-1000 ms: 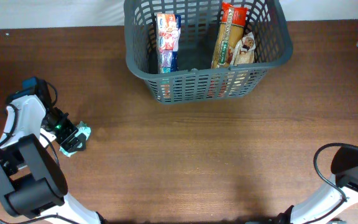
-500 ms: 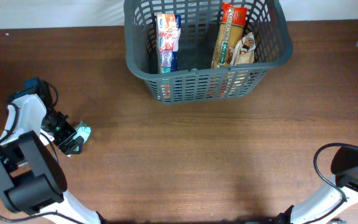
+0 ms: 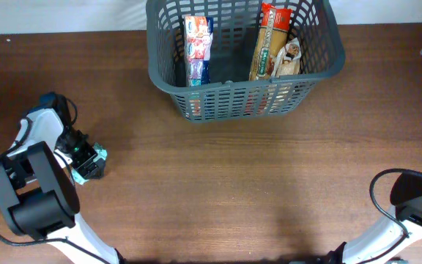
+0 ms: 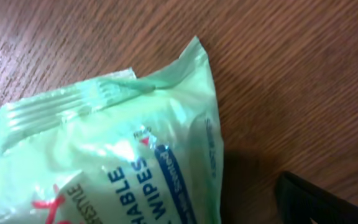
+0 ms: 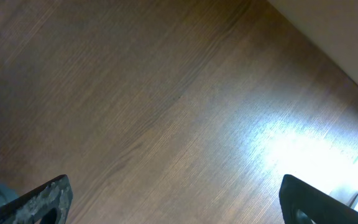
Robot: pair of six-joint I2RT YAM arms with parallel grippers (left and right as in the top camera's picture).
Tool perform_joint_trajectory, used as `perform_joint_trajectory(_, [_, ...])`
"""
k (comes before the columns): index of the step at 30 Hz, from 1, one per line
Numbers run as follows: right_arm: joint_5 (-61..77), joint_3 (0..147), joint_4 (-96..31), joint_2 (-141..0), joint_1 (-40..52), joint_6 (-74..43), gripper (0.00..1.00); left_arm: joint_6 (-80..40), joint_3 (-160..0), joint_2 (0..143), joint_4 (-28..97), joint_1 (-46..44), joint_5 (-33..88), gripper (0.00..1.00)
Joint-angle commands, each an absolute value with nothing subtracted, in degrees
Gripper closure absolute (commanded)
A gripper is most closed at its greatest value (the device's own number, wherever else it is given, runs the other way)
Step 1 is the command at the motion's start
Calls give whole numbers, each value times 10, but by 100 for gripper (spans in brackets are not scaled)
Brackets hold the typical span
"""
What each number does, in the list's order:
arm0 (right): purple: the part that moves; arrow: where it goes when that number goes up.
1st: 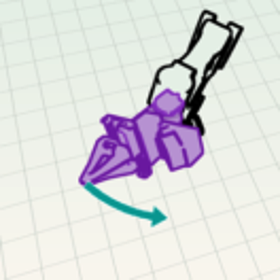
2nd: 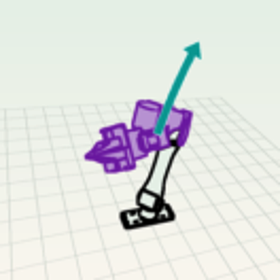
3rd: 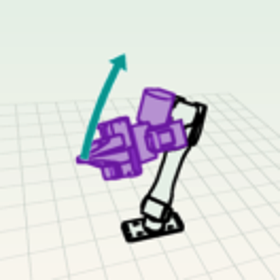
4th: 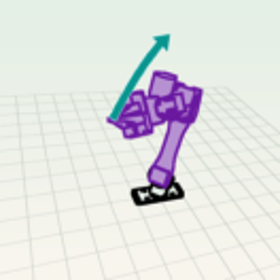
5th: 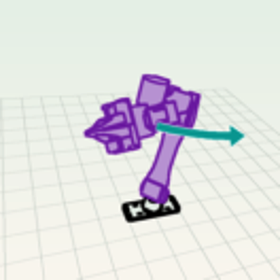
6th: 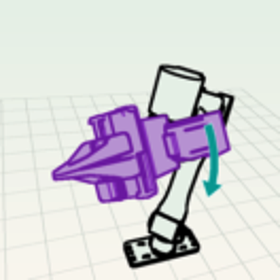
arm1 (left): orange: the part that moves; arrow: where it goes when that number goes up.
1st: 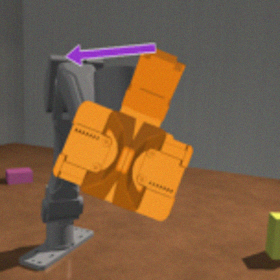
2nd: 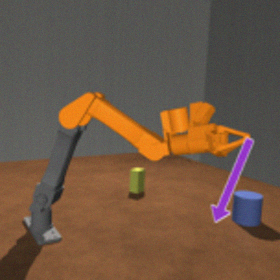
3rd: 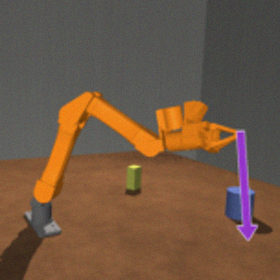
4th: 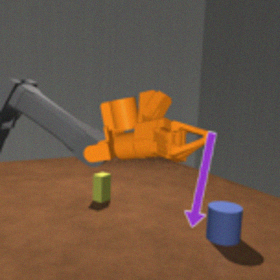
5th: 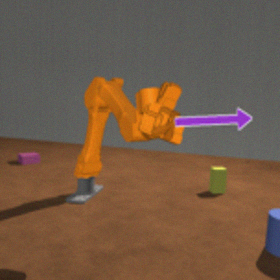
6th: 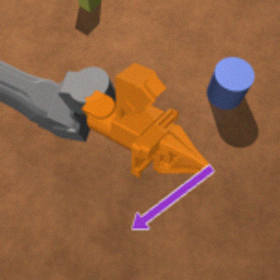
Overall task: Pack container
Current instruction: 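Lower the left gripper and close it on the teal wet-wipe pouch, then lift the pouch with the left gripper and carry it over the basket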
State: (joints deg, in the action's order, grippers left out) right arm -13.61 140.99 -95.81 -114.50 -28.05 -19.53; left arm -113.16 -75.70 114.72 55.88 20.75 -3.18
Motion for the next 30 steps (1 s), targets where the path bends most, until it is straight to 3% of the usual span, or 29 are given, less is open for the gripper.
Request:
perform_joint_trajectory(1, [-135, 1408, -958, -1140, -281, -200, 1, -1123, -765, 1165, 559, 206, -28, 1])
perform_joint_trajectory(12, [-135, 1408, -958, -1140, -281, -200, 1, -1123, -765, 1169, 560, 206, -28, 0])
perform_joint_trajectory(15, [-135, 1408, -958, -1140, -281, -200, 1, -1123, -765, 1169, 560, 206, -28, 45])
perform_joint_trajectory(17, [-135, 1408, -958, -1140, -281, -200, 1, -1123, -765, 1169, 560, 206, -28, 87])
perform_joint_trajectory(18, [-135, 1408, -958, -1140, -281, -200, 1, -1123, -765, 1169, 561, 206, -28, 98])
perform_joint_trajectory(25, [-135, 1408, -958, -1140, -281, -200, 1, -1103, -764, 1169, 563, 206, 28, 98])
perform_joint_trajectory(30, [-135, 1408, -958, -1140, -281, -200, 1, -928, -795, 1164, 561, 211, 59, 98])
